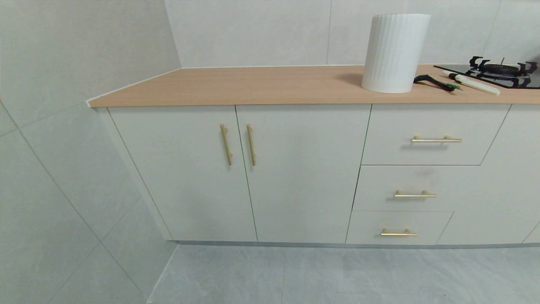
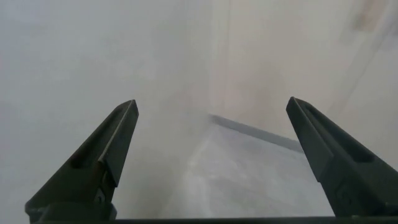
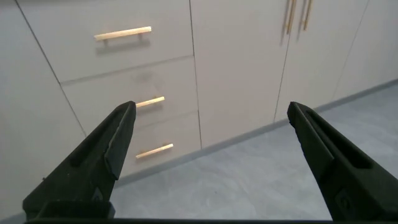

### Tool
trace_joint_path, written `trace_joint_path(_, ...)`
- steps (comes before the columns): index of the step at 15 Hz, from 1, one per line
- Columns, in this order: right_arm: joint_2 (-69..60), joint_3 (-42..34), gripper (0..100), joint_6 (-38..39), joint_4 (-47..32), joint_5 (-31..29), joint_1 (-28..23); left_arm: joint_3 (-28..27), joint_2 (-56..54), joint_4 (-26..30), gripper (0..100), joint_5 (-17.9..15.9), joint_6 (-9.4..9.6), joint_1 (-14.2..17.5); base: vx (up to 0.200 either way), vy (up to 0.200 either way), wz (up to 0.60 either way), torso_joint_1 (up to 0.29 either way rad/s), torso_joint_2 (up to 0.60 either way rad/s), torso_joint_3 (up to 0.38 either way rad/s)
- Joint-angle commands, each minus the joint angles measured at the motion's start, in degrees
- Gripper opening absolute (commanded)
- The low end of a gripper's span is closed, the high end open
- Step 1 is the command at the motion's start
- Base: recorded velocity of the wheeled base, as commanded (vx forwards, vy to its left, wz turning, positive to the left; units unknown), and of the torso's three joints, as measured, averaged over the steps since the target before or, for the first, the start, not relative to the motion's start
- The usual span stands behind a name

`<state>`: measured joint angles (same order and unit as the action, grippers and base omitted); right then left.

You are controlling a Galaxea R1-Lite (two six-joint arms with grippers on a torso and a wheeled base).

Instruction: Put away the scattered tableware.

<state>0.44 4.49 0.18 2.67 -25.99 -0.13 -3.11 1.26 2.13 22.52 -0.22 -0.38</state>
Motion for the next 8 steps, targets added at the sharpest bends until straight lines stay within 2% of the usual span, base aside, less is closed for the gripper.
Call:
trace_joint_path(1, -0.44, -4.31, 100, 0.26, 1.29, 0.5, -0.13, 1.44, -1.26, -1.17, 100, -3.53, 0.04, 0.29, 0.0, 0.0, 0.0, 0.0, 0.0, 0.0)
trace_joint_path(2, -0.44, -4.49, 100, 1.93, 0.23, 3.75, -0.13, 2.14, -1.26, -2.31, 100, -11.44, 0.04, 0.29, 0.0, 0.0, 0.0, 0.0, 0.0, 0.0)
trace_joint_path(3, -0.44, -4.49, 100, 2.19, 0.14, 7.62, -0.13, 2.58, -1.26, -2.31, 100, -16.63, 0.04, 0.29, 0.0, 0.0, 0.0, 0.0, 0.0, 0.0)
trace_joint_path(4, -0.44, -4.4, 100, 2.81, 0.05, 13.07, -0.13, 3.11, -1.26, -2.22, 100, -19.26, 1.54, 0.29, 0.0, 0.0, 0.0, 0.0, 0.0, 0.0)
trace_joint_path(5, -0.44, -4.4, 100, 3.42, -0.03, 15.97, -0.13, 3.11, -1.26, -2.22, 100, -19.26, 2.42, 0.29, 0.0, 0.0, 0.0, 0.0, 0.0, 0.0)
trace_joint_path(8, -0.35, -4.4, 100, 2.37, -2.67, 21.86, -0.13, 3.11, -1.26, -2.13, 100, -19.35, 3.12, 0.29, 0.0, 0.0, 0.0, 0.0, 0.0, 0.0)
